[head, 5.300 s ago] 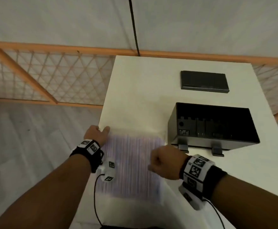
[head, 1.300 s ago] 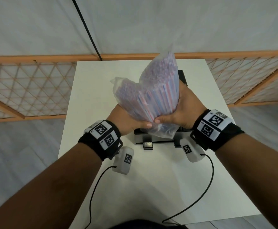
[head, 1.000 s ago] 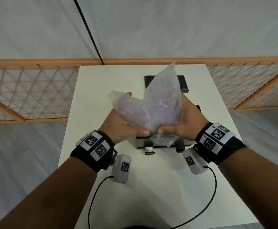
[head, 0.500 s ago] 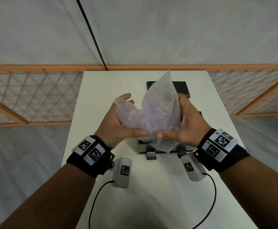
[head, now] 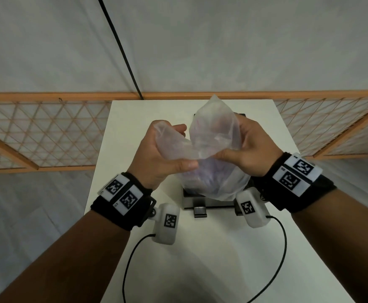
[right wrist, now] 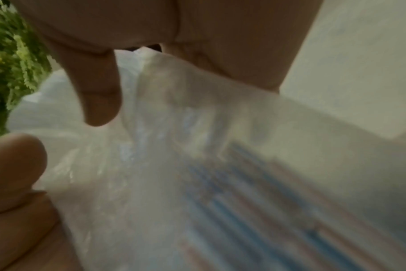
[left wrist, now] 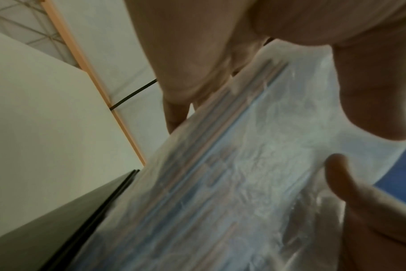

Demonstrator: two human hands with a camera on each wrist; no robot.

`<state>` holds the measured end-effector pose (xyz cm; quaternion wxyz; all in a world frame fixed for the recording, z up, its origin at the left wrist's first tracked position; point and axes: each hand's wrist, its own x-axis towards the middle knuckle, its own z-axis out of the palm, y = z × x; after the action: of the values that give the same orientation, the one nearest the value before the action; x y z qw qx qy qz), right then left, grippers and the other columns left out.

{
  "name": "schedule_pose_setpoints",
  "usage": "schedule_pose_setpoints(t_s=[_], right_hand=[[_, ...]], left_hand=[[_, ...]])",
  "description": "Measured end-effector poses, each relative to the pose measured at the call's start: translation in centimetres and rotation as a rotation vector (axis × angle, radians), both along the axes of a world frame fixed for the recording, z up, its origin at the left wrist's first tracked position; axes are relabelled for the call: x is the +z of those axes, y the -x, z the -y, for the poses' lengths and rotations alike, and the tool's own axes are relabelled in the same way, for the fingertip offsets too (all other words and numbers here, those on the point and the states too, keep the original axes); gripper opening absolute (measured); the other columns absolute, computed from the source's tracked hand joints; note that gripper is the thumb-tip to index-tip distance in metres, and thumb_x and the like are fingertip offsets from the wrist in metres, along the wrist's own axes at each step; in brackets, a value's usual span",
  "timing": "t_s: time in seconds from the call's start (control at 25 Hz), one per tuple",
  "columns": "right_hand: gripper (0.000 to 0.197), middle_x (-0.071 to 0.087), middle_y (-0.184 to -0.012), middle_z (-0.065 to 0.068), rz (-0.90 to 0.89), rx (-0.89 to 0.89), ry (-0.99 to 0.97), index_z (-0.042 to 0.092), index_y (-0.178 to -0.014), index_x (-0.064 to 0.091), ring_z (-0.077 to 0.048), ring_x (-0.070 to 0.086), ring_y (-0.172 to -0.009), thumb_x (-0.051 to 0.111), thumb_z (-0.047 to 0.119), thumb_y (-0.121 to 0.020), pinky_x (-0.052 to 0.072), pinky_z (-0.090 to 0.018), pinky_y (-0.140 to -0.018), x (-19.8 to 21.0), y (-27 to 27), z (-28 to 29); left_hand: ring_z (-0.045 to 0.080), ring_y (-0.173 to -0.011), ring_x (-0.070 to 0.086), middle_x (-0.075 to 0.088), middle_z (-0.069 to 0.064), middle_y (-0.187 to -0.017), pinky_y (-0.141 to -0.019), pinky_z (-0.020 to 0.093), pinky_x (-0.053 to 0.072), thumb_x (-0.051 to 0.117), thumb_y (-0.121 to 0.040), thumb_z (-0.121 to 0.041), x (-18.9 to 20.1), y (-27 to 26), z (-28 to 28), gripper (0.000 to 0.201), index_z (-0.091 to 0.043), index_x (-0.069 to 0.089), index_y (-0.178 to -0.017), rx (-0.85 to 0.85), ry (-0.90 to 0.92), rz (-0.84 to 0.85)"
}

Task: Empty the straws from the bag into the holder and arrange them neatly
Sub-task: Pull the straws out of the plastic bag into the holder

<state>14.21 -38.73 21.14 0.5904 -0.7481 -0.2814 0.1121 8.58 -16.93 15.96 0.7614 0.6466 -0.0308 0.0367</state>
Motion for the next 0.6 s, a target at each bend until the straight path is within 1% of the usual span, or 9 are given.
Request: schedule_pose_setpoints(t_s=[0.04, 0.12, 0.2, 0.28, 0.36, 0.44, 0.48, 0.52, 0.6], right_hand=[[0.04, 0.074, -0.1, 0.009, 0.008, 0.004, 0.003, 0.015, -0.111, 0.065, -0.004, 0.068, -0.098, 0.081, 0.004, -0.076, 0.052, -0.016, -0.079, 0.0, 0.0, -0.1], [0.033, 0.075, -0.102, 0.006, -0.006, 0.01, 0.037, 0.016, -0.11, 0.067, -0.007, 0.069, -0.098, 0.077, 0.004, -0.081, 0.052, -0.018, -0.08, 0.1, 0.1, -0.3], [0.029, 0.074, -0.103, 0.002, 0.037, -0.011, 0.05, 0.012, -0.111, 0.067, -0.009, 0.07, -0.099, 0.076, 0.009, -0.083, 0.053, -0.02, -0.082, 0.7, -0.4, -0.2], [0.026, 0.075, -0.103, 0.002, 0.041, -0.039, 0.062, 0.011, -0.11, 0.069, -0.008, 0.07, -0.098, 0.075, 0.015, -0.085, 0.054, -0.021, -0.083, 1.3, -0.6, -0.3], [0.022, 0.075, -0.1, 0.004, 0.067, -0.052, 0.082, 0.013, -0.106, 0.071, -0.006, 0.07, -0.096, 0.076, 0.016, -0.085, 0.053, -0.018, -0.08, 1.8, -0.8, -0.3], [0.018, 0.076, -0.093, 0.007, 0.083, -0.023, 0.143, 0.015, -0.102, 0.073, -0.002, 0.07, -0.09, 0.076, 0.019, -0.085, 0.051, -0.015, -0.074, 2.3, -0.9, -0.6], [0.016, 0.076, -0.091, 0.007, 0.091, -0.025, 0.156, 0.015, -0.1, 0.074, -0.002, 0.07, -0.087, 0.077, 0.02, -0.085, 0.051, -0.014, -0.072, 2.5, -0.9, -0.7], [0.017, 0.076, -0.091, 0.005, 0.112, -0.026, 0.154, 0.013, -0.1, 0.074, -0.004, 0.07, -0.087, 0.077, 0.02, -0.084, 0.052, -0.016, -0.072, 2.7, -1.1, -0.8], [0.02, 0.076, -0.094, -0.004, 0.147, -0.039, 0.133, 0.007, -0.1, 0.073, -0.012, 0.071, -0.09, 0.076, 0.021, -0.085, 0.056, -0.024, -0.076, 3.1, -1.4, -1.0]], left_hand=[[0.038, -0.131, 0.056, 0.058, 0.02, -0.137, -0.101, 0.067, 0.048, 0.102, -0.043, -0.042, -0.2, 0.0, -0.2, 0.087, -0.025, 0.05, -0.11, 0.017, 0.001, 0.01], [0.043, -0.129, 0.056, 0.059, 0.023, -0.136, -0.099, 0.072, 0.046, 0.103, -0.047, -0.039, -0.4, -0.1, -0.2, 0.084, -0.024, 0.049, -0.109, 0.006, -0.014, -0.004], [0.044, -0.127, 0.058, 0.061, 0.024, -0.134, -0.098, 0.071, 0.047, 0.102, -0.049, -0.036, 0.1, -0.2, -0.2, 0.081, -0.022, 0.05, -0.109, 0.037, -0.003, 0.03], [0.039, -0.123, 0.062, 0.064, 0.02, -0.13, -0.1, 0.063, 0.051, 0.102, -0.046, -0.038, 0.5, 0.0, -0.1, 0.085, -0.02, 0.052, -0.112, 0.093, 0.044, 0.024], [0.034, -0.121, 0.064, 0.065, 0.016, -0.127, -0.1, 0.055, 0.054, 0.102, -0.043, -0.04, 0.6, -0.1, -0.4, 0.092, -0.02, 0.052, -0.118, 0.119, 0.073, 0.015], [0.03, -0.124, 0.062, 0.064, 0.012, -0.131, -0.099, 0.048, 0.056, 0.102, -0.044, -0.037, 0.9, -0.3, -0.4, 0.097, -0.026, 0.053, -0.127, 0.088, 0.06, 0.001], [0.029, -0.124, 0.062, 0.065, 0.012, -0.131, -0.099, 0.046, 0.056, 0.101, -0.048, -0.032, 0.9, -0.6, -0.3, 0.093, -0.027, 0.056, -0.129, 0.07, 0.038, -0.006], [0.028, -0.122, 0.063, 0.067, 0.01, -0.128, -0.098, 0.045, 0.055, 0.097, -0.053, -0.026, 0.9, -0.9, -0.1, 0.083, -0.023, 0.061, -0.127, 0.073, 0.015, 0.0], [0.024, -0.11, 0.069, 0.074, 0.006, -0.113, -0.095, 0.045, 0.056, 0.087, -0.065, -0.015, 1.4, -1.3, 0.3, 0.049, -0.011, 0.069, -0.11, 0.128, -0.008, 0.003]])
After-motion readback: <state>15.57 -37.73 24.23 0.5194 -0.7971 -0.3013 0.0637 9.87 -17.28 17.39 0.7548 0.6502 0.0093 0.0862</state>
